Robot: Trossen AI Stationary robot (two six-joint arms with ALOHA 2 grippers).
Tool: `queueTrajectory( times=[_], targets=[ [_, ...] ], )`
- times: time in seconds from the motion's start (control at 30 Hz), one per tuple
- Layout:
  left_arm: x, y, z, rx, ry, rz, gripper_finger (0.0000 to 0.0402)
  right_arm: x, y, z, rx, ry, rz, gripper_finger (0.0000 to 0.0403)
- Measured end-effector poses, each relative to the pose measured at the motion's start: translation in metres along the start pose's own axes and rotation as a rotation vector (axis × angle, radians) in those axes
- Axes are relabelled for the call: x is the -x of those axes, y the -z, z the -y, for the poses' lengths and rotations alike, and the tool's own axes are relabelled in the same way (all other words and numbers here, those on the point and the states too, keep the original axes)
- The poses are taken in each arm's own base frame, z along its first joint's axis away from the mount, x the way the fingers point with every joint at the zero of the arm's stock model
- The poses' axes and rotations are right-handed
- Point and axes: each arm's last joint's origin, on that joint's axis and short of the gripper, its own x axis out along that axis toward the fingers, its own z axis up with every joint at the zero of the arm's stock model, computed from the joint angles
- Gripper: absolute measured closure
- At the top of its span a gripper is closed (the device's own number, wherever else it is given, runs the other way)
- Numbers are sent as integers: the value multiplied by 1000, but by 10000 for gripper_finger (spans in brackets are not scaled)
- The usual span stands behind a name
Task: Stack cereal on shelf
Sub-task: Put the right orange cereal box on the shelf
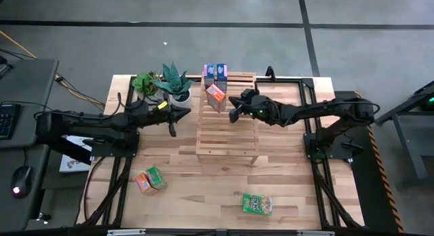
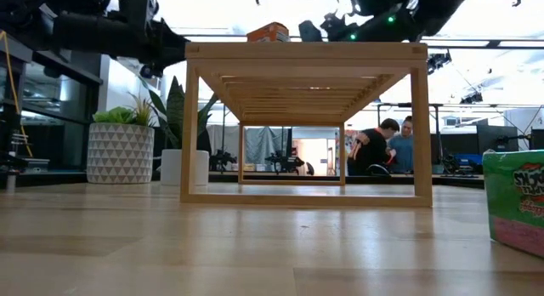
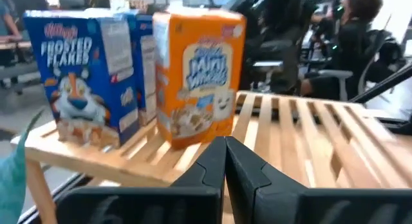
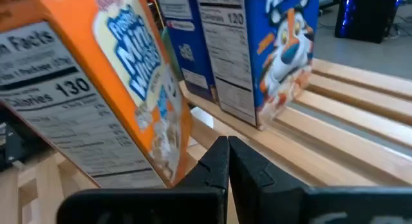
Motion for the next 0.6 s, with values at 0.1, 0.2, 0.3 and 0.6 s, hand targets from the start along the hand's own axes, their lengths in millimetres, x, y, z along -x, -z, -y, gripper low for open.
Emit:
queueTrajectory(
  times=[0.1, 0.2, 0.3, 0.6],
  targets=[
    [-8, 4, 0, 4, -4, -46, 401, -3, 1, -2, 2, 0, -3, 403],
    [-21, 2, 1, 20, -4, -68, 401, -3, 0, -2, -24, -5, 5, 403],
    [-36, 4, 1, 30, -7, -109, 401, -3, 0, -4, -26, -35, -9, 403],
    [-74, 11, 2, 35, -24, -187, 401, 0, 3, -11, -39, -81, -23, 403]
  ],
)
